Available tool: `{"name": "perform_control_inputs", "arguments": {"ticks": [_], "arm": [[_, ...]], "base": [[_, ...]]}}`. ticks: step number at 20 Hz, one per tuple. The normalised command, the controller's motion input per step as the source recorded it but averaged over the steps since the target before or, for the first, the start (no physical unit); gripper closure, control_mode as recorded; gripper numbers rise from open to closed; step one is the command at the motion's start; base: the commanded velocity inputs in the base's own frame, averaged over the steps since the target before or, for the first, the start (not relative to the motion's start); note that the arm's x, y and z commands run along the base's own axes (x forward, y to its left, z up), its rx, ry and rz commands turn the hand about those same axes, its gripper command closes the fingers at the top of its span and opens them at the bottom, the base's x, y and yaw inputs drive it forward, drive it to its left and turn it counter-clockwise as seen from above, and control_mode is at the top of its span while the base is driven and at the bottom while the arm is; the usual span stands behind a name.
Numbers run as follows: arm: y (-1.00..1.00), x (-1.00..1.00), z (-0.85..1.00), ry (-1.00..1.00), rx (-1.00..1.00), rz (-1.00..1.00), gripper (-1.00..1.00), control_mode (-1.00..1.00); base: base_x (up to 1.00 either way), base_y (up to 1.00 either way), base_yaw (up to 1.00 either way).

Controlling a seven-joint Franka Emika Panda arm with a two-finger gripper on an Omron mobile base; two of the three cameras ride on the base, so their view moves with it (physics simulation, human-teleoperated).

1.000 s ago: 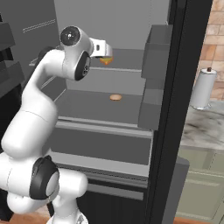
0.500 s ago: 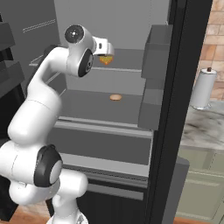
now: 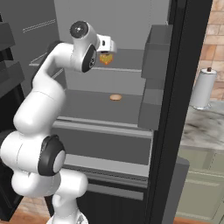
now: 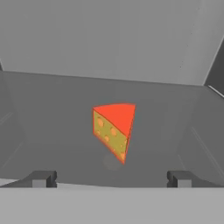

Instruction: Pick the cheese from the fridge and the cheese grater from the cabinet and place them next to the salad bowl.

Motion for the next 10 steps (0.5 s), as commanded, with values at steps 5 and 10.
{"name": "perform_control_inputs", "arguments": {"ticks": [5,10], "arm": [[-0.06,0.22,-0.04,0.01,0.0,0.0,-1.0,-1.0],[-0.03,0.27,-0.1,0.02,0.0,0.0,-1.0,-1.0]], "base": [[0.0,0.0,0.0],[0.0,0.0,0.0]]}}
